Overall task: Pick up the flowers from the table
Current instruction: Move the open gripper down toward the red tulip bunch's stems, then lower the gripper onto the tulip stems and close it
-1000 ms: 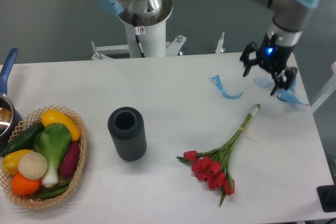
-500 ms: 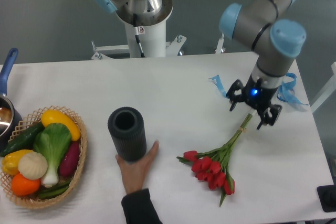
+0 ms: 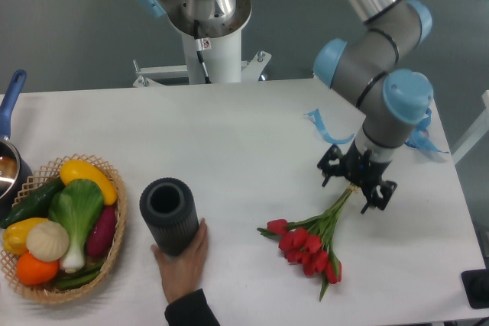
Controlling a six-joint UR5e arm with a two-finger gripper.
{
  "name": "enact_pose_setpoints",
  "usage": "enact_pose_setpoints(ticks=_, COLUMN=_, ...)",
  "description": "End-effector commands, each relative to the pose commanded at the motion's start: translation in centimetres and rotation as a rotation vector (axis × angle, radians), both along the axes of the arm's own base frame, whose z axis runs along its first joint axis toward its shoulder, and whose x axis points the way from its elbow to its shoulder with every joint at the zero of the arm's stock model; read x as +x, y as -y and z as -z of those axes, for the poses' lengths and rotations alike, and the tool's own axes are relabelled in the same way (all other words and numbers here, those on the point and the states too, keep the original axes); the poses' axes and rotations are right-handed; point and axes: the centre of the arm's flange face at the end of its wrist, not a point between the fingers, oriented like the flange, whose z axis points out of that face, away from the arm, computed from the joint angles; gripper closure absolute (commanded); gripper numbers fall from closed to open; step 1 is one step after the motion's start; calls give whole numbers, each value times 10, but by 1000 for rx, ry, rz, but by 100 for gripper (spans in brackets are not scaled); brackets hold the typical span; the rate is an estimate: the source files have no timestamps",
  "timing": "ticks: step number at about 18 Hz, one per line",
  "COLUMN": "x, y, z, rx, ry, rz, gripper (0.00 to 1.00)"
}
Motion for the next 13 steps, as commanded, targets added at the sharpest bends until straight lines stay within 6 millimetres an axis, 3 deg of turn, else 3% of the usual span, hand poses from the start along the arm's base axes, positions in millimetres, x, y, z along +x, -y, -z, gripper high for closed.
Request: enact_pose_setpoints(ticks=13, x=9, y=10, z=15, rx=-81, ry=-6, rz=9, gripper=0)
